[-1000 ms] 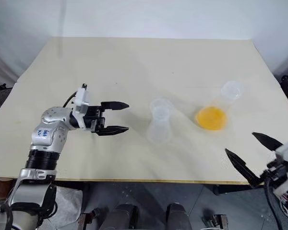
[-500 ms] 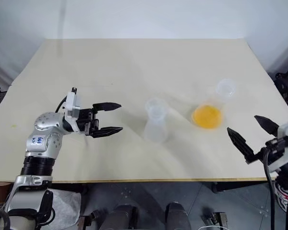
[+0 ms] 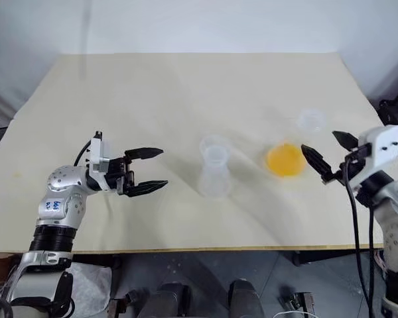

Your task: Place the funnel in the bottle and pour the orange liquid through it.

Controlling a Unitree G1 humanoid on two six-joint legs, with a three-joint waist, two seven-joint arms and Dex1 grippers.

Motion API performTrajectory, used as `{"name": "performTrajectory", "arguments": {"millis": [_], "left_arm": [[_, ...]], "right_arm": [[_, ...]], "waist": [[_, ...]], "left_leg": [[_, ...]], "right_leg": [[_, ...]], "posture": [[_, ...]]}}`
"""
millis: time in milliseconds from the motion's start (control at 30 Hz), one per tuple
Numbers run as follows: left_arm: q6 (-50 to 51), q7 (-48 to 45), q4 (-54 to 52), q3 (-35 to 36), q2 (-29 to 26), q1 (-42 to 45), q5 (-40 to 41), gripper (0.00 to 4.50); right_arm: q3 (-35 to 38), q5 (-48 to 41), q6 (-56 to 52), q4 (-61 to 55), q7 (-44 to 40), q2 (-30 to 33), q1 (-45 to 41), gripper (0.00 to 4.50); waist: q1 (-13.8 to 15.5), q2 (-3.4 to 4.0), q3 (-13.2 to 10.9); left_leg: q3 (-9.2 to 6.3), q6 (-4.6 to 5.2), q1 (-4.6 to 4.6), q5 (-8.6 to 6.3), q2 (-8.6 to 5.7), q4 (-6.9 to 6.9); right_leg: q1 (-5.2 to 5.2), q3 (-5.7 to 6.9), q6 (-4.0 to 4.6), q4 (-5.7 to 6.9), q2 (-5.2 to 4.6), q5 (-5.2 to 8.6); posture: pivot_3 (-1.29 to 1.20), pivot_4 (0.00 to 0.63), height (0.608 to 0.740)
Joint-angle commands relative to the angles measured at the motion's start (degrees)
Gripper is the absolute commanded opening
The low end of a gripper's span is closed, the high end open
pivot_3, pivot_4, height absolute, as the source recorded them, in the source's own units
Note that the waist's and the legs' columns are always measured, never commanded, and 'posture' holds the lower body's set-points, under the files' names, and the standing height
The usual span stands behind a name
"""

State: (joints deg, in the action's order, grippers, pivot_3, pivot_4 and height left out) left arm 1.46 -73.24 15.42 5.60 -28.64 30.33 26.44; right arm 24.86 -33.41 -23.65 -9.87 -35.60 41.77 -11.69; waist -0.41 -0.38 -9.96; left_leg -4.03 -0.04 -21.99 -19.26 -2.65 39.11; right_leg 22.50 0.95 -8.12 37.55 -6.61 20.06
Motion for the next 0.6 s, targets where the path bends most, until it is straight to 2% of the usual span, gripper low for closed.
{"name": "performTrajectory", "arguments": {"millis": [33, 567, 600], "left_arm": [[0.2, 0.7, -3.6, 0.5, -0.3, -1.0, 1.0, 4.48], [1.8, 3.2, -7.1, 1.1, -0.7, -2.2, 1.5, 4.48], [1.8, 3.4, -7.2, 1.0, -0.7, -2.3, 1.5, 4.49]], "right_arm": [[-1.6, 1.8, 3.4, 4.2, -1.7, -0.5, -3.7, 4.5], [-6.8, 5.3, 7.5, 19.6, -3.9, -4.1, -17.9, 4.5], [-6.6, 5.4, 7.7, 20.2, -3.6, -4.4, -18.4, 4.31]], "waist": [[-0.1, 0.0, 0.0], [0.0, 0.02, 0.0], [0.0, 0.02, 0.0]], "left_leg": [[0.0, 0.0, 0.0, 0.0, 0.03, -0.01], [-0.04, -0.01, -0.03, 0.0, 0.04, -0.02], [-0.04, -0.01, -0.03, 0.0, 0.04, -0.02]], "right_leg": [[0.01, 0.01, 0.0, 0.0, 0.02, 0.0], [0.06, 0.05, 0.0, -0.02, 0.0, 0.0], [0.06, 0.05, 0.0, -0.02, 0.0, 0.0]], "posture": [[0.0, 0.15, 0.74], [0.0, 0.15, 0.74], [0.0, 0.15, 0.74]]}}
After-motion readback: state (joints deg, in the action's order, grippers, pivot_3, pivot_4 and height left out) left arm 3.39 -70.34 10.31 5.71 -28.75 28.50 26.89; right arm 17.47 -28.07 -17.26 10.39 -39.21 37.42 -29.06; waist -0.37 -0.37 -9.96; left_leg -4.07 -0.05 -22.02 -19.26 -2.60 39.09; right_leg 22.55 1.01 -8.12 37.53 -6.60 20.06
